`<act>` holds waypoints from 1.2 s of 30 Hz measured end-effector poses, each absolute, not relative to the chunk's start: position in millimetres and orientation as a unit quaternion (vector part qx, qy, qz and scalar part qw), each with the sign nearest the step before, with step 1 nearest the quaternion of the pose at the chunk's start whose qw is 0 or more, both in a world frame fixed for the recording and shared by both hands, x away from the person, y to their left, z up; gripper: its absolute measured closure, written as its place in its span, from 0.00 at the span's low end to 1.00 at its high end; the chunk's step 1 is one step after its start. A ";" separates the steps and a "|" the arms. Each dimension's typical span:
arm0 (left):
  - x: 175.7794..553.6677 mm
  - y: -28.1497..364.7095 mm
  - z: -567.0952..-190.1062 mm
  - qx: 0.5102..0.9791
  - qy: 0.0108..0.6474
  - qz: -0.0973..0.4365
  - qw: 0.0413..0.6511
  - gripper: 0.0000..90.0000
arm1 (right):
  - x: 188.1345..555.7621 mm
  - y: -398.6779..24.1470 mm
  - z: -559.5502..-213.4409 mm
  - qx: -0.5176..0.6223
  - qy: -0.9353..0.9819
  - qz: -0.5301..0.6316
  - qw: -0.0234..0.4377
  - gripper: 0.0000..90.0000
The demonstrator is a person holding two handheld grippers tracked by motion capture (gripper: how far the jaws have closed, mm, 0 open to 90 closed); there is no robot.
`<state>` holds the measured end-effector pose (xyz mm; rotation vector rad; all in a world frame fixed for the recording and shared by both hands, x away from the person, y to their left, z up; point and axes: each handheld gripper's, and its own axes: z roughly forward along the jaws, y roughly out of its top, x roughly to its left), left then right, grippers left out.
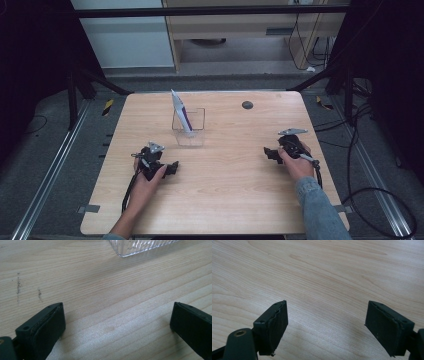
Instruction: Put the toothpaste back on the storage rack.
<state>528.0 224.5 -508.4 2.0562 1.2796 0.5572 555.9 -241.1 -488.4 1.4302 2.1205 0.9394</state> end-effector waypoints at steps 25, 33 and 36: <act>528.0 224.5 -508.3 0.783 0.487 0.212 0.322 0.00 | 569.5 -240.3 -508.8 0.559 0.727 0.324 0.231 0.08; 527.9 224.5 -508.4 0.783 0.487 0.212 0.322 0.00 | 569.2 -237.2 -511.2 0.543 0.738 0.320 0.240 0.04; 527.9 224.4 -508.4 0.783 0.487 0.212 0.322 0.00 | 570.0 -233.2 -511.5 0.563 0.727 0.311 0.241 0.00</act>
